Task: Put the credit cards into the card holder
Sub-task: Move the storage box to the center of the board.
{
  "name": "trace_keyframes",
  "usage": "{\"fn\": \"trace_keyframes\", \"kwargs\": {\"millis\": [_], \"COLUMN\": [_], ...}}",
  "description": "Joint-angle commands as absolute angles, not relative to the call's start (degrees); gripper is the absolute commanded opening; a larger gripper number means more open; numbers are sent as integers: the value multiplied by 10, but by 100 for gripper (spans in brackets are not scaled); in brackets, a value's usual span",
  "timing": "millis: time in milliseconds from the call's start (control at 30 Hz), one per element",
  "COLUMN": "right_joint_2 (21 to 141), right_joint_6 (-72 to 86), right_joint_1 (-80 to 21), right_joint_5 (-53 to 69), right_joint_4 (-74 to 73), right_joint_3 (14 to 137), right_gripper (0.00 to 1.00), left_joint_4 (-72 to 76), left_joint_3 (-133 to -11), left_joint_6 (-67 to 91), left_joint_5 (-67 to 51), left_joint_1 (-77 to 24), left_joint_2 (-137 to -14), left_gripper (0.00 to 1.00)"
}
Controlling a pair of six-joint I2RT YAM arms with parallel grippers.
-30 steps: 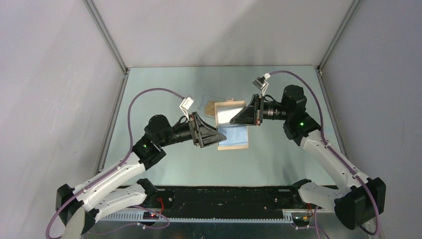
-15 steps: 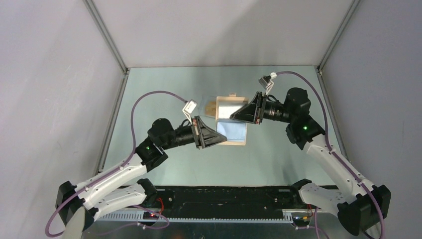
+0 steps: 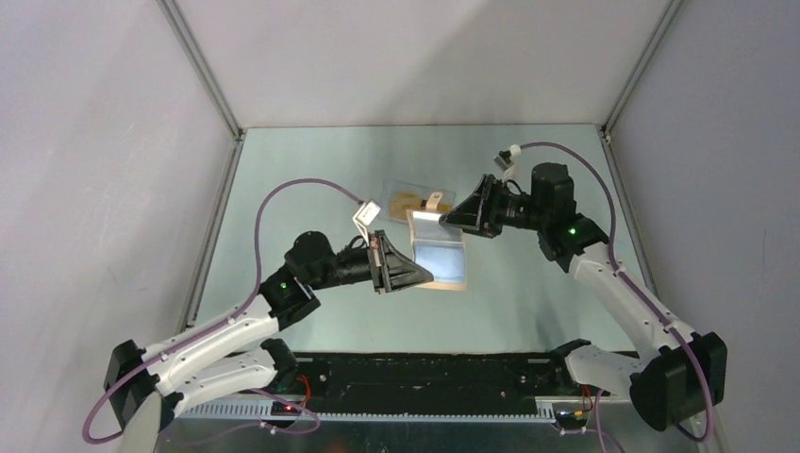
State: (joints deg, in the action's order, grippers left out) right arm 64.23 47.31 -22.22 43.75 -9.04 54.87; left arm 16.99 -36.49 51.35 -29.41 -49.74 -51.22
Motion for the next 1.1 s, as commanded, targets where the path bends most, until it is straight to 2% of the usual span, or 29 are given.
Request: {"fn": "trace_keyframes", "kwargs": {"millis": [0,33,100,200,367,567,667,933,1067], "right_joint_2": [663,667,681,700,705,755,802,998,1057], "right_joint_6": [441,437,425,396,351,310,289,235,237], "right_joint_1": [-236,-239,-250,-272,-280,-214,-201,-196,-185], "right_joint_5": [429,432,436,424,332,298,267,167,163], "right_joint_4": [-107,-109,-117,-147,-194,-187,-201,-277,-285], "right_joint_3": [553,553,553,553,553,569,599,750,805], "right_gripper": [53,47,43,41,46,59,67,67,67], "left_joint_4": [196,196,196,196,178,145,81,9,9], "left_joint_3": [-380,-379,-374,-365,-338,-271,-264,-269,-267], "left_joint_6": [492,491,491,492,515,570,560,527,517], "left_joint_5": [-311,-306,-293,-252,-178,-105,-75,-79,-105], "left_joint_1": [-503,-503,-503,-502,-485,-410,-388,-356,-356], "left_joint_2": [-494,-492,-487,-481,-472,-434,-406,-377,-376], "left_gripper": [0,0,0,0,0,0,0,0,0]}}
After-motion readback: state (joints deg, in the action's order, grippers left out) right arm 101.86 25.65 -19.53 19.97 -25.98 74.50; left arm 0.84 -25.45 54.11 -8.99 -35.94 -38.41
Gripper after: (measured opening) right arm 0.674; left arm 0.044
